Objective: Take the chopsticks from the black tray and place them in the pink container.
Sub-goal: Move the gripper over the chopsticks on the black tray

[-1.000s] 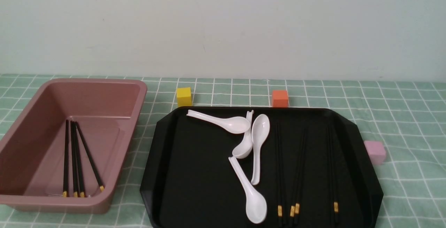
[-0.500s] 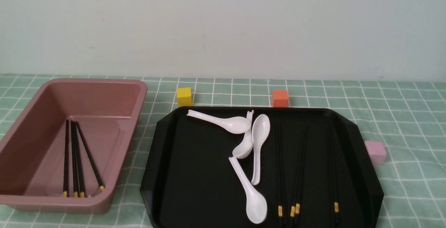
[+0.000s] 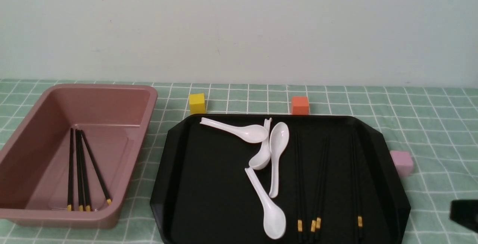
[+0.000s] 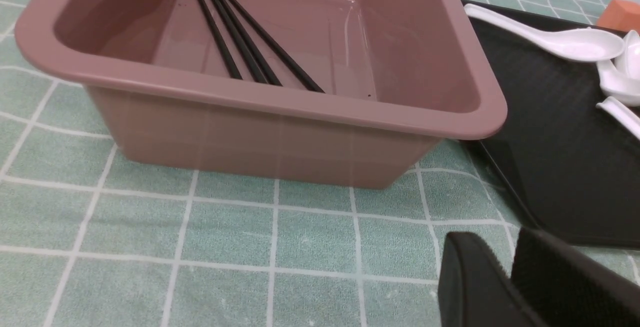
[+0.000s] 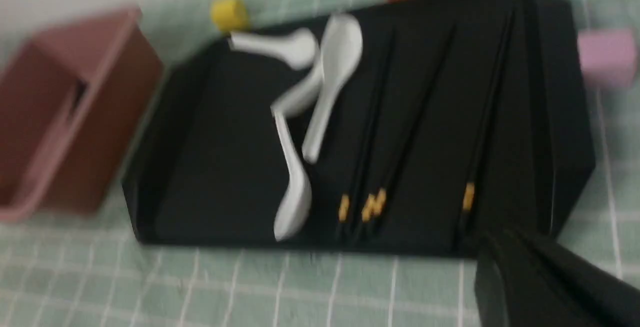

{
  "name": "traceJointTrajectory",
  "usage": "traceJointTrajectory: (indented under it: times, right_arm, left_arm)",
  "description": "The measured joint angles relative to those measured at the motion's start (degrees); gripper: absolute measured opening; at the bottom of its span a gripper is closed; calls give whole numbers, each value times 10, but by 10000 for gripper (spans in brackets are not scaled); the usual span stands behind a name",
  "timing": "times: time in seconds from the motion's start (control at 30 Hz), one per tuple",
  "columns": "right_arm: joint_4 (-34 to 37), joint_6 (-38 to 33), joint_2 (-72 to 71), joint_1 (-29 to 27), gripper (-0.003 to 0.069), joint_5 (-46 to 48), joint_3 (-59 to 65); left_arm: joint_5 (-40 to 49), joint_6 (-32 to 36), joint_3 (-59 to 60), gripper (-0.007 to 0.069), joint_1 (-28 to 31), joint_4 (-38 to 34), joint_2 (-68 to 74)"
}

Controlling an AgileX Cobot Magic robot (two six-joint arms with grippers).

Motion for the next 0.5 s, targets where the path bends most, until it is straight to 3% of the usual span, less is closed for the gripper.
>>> traceJointTrajectory:
  times: [0.1, 0.13, 0.23, 0.27, 0.4, 0.5]
  right_arm:
    - [36, -47, 116, 13, 8, 49, -42]
    - [65, -85, 189, 38, 10, 64, -66]
    - [81, -110, 280, 86, 11, 65, -102]
    - [75, -108, 341, 125, 12, 61, -134]
    - [17, -48, 448, 189, 17, 52, -213]
    - [-97, 72, 546, 247, 34, 53, -304]
  left_arm:
    - [0, 0, 0, 148, 0, 0, 0]
    - [0, 0, 0, 150, 0, 0, 0]
    - [0, 0, 0, 153, 0, 0, 0]
    - [0, 0, 0, 155, 0, 0, 0]
    - [0, 0, 0, 158, 0, 0, 0]
    - [0, 0, 0, 162, 0, 0, 0]
